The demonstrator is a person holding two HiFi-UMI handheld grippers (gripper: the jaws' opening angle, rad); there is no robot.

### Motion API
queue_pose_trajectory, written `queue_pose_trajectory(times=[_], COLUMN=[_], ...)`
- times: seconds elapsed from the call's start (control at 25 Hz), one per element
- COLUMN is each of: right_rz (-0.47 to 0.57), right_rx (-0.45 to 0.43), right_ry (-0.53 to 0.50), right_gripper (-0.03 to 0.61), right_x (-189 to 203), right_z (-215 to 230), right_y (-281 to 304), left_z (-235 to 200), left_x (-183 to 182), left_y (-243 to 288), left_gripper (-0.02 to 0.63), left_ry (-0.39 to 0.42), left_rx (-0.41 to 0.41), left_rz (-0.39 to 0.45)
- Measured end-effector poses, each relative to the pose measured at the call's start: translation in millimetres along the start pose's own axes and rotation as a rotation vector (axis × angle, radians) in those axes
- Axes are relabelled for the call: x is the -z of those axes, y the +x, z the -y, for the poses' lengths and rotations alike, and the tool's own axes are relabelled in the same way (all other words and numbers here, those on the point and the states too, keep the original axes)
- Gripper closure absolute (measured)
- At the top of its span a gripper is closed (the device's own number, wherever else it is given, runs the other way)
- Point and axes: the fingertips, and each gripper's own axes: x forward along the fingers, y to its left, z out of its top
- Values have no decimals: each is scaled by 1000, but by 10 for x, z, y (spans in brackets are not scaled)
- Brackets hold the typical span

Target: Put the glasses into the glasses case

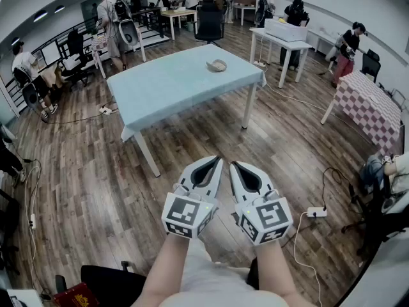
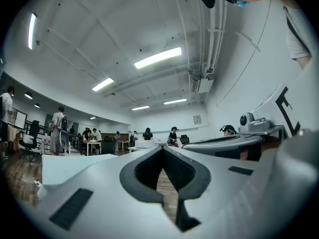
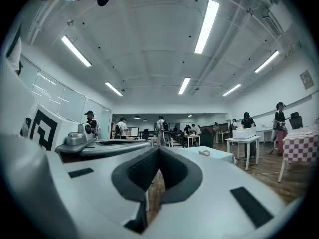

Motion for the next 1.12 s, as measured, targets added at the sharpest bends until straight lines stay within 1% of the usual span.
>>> queue_pose_trajectory(times=[0.32,0.44,0.64,0.8,0.88,1.0,1.12], right_rz=[1,4,39,30,27,27,17], right_rx=[-12,-2,-6,-12,-11,2,13], right_ry=[-12,3,53,38,34,42,36], right_gripper=[572,572,572,572,572,572,571], right_x=[-8,10,18,31,20,7,47], right_z=[-219,-220,-232,-234,-200,-121,-71], right_y=[-9,26,148,255,331,454,585], left_z=[-76,-117,-263,-386,-437,-513,-643], left_x=[-24,-4,60,71,50,27,68], left_y=[-209,-250,-301,-222,-150,-45,58], left_gripper=[604,604,604,604,604,604,604], left_ry=[-9,-15,-22,-1,5,-16,-29], left_rx=[-20,-21,-28,-34,-24,0,3], left_rz=[9,7,-1,-12,-11,4,4])
